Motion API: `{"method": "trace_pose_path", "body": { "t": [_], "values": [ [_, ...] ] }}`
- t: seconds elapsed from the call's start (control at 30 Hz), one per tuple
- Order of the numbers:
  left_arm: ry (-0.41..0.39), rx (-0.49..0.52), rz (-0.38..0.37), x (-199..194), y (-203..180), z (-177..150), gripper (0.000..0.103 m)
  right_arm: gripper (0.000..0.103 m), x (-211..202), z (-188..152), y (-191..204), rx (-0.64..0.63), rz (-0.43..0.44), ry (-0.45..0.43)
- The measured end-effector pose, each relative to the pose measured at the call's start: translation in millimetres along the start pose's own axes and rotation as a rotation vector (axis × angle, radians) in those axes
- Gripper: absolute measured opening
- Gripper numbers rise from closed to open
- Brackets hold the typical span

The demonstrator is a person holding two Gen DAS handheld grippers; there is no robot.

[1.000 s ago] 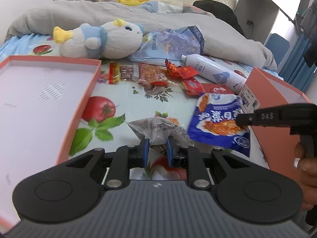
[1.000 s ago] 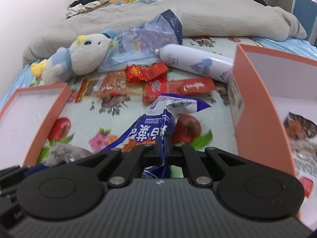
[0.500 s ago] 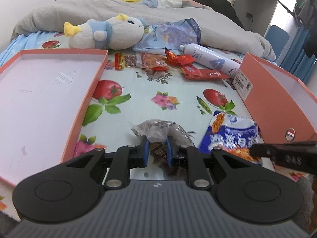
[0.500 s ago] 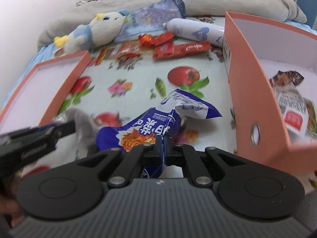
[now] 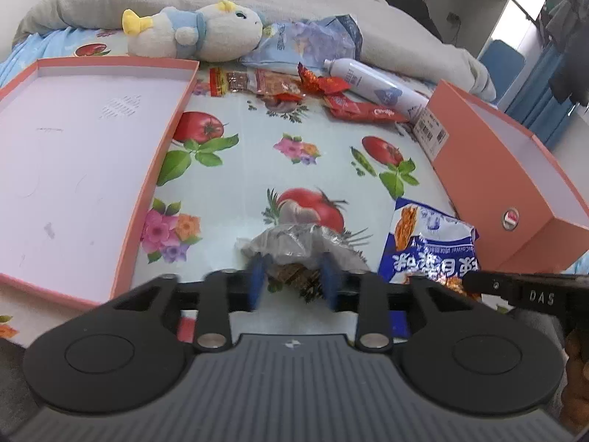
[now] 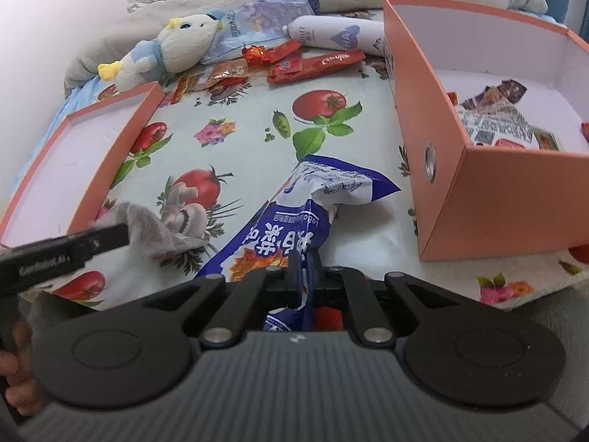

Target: Organize snacks

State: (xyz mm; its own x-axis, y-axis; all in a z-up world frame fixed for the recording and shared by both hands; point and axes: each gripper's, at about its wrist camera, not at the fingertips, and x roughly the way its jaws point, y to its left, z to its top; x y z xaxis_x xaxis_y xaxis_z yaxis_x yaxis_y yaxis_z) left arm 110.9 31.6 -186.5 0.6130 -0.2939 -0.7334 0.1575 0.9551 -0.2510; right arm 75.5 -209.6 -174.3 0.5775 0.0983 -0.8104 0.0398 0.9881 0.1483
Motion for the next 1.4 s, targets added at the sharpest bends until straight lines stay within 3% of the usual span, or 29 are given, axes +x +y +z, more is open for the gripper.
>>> {"method": "trace_pose_path", "body": {
  "t": [0.1,0.17,0.33,0.47,0.87,1.03,1.13,1.2,1.27,1.4],
  "values": [
    [0.003,0.017,-0.018,-4.5,1.8,-1.5,0.072,0.033,0.0,0.6,2.0,0.022,0.0,0.002],
    [0.021,0.024,-0.039,-6.4,3.2,-1.6,0.077,0.06,-0.8,1.4,5.1,0.032,-0.003,-0.002],
    [0.041,0.071,-0.07,-11.3,4.5,-1.2,0.086,0.066,3.5,5.2,13.5,0.08,-0.024,-0.003],
    [0.059,0.098,-0.104,-10.3,9.0,1.6,0.086,0.084,12.3,10.6,18.7,0.126,-0.071,-0.009],
    [0.096,0.217,-0.186,9.6,5.8,7.9,0.085,0.084,54.3,24.3,15.2,0.259,-0.189,0.011],
    [0.087,0.294,-0.22,12.9,2.0,13.3,0.084,0.086,67.1,22.7,20.3,0.2,-0.191,0.0],
    [0.104,0.317,-0.228,18.2,1.7,14.5,0.079,0.086,70.8,22.0,25.0,0.145,-0.211,-0.002],
    [0.121,0.34,-0.231,22.3,0.4,13.7,0.073,0.081,72.6,21.6,29.2,0.09,-0.228,-0.002],
    [0.129,0.364,-0.227,25.9,-1.0,11.8,0.07,0.069,72.4,22.2,30.5,0.056,-0.235,-0.014],
    [0.134,0.378,-0.214,28.9,-1.6,11.6,0.068,0.058,70.3,25.9,26.8,0.042,-0.227,-0.016]
  ]
}}
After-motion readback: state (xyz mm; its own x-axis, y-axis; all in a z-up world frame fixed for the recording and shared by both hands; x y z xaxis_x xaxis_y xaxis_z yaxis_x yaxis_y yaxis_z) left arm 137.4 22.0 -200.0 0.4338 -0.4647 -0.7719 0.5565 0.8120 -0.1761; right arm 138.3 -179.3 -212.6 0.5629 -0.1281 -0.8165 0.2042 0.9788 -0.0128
